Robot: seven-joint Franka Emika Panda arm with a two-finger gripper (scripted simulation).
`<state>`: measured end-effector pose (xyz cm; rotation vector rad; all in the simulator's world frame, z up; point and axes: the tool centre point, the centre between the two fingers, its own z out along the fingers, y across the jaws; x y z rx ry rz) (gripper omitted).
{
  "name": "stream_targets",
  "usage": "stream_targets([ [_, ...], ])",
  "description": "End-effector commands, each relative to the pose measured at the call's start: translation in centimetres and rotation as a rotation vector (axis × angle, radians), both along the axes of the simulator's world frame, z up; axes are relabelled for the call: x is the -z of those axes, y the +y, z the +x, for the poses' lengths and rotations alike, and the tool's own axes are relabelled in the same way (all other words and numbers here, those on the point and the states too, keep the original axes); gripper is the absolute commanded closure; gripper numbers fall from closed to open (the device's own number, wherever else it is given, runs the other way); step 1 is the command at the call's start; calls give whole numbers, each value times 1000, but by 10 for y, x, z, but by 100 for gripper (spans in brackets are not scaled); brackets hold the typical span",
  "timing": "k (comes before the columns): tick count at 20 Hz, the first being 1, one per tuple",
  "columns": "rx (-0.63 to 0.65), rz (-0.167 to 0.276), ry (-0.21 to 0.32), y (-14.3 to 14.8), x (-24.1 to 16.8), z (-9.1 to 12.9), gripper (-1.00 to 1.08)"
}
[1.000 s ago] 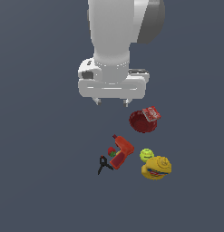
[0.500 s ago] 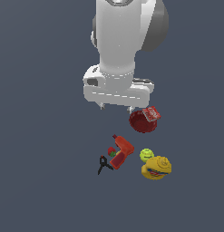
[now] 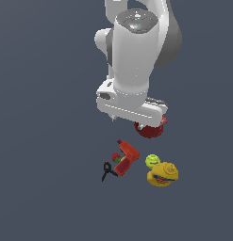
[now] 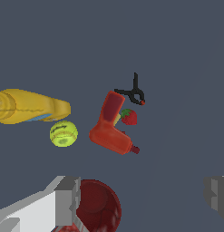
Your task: Pick up a designated object from a clutter of objects.
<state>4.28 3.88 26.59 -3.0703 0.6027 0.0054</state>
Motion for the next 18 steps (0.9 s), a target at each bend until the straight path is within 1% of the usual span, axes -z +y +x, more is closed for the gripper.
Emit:
stream_targets([
  [1,55,0,1,6,8,5,-92],
  [18,418,-2,6,52,64,33,-92],
])
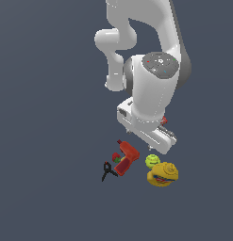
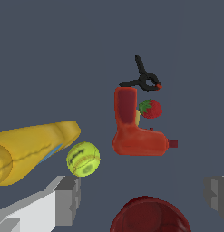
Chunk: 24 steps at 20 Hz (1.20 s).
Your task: Pick up a designated object from a clutter of objects.
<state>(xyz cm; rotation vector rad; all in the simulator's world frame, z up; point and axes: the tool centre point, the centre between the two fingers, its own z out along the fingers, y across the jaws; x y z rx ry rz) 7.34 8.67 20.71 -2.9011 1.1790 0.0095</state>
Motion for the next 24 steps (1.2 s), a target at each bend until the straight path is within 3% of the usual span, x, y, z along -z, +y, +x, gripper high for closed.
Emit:
stream_targets([
  [1,55,-1,0,7,9,3,-92],
  [24,532,-9,3,71,93,22,-92],
])
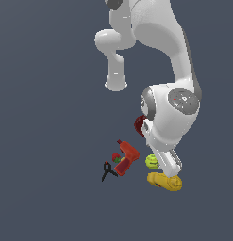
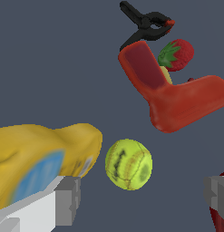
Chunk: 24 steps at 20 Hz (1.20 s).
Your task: Pick up a designated object from a clutter of objects.
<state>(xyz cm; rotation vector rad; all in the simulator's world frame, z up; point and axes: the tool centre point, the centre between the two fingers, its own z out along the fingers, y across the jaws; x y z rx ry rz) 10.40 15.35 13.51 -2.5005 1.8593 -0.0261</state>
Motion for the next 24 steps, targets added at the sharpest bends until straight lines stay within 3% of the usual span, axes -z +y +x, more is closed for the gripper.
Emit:
stream_targets([
  [1,41,-7,30,6,23,-8,-92],
  [11,137,-8,29,19,42,-7,-92],
  [24,144,-8,30,20,67,-8,-92],
])
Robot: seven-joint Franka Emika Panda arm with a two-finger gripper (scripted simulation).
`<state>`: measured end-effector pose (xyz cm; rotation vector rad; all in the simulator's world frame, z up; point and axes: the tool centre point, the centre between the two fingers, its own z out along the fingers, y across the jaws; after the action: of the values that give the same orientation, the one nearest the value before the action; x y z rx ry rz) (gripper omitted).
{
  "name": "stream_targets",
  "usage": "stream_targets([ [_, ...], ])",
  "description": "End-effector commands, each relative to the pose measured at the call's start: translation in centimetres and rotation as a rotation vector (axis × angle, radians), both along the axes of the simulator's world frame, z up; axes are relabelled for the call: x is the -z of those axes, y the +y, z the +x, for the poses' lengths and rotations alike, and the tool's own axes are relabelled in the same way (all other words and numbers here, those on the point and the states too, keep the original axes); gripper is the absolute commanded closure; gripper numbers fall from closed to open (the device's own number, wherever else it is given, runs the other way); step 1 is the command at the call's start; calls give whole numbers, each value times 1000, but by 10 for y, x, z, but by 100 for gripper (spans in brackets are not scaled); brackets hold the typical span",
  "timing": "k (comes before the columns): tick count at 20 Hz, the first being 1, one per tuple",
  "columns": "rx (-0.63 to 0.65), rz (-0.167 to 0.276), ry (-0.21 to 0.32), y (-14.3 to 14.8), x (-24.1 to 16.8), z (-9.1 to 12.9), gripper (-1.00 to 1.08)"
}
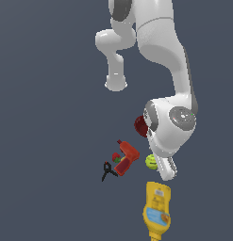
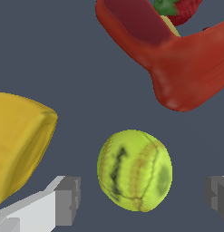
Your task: Pick up a designated object from a clutter of objects.
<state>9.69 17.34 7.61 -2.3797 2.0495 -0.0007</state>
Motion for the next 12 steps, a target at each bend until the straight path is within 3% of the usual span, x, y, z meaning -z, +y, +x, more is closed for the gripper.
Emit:
stream_targets([
  [1,1,0,1,0,14,-1,-92],
  [10,2,0,1,0,34,0,-92],
  [11,2,0,1,0,34,0,108],
  [12,2,0,1,0,34,0,108],
])
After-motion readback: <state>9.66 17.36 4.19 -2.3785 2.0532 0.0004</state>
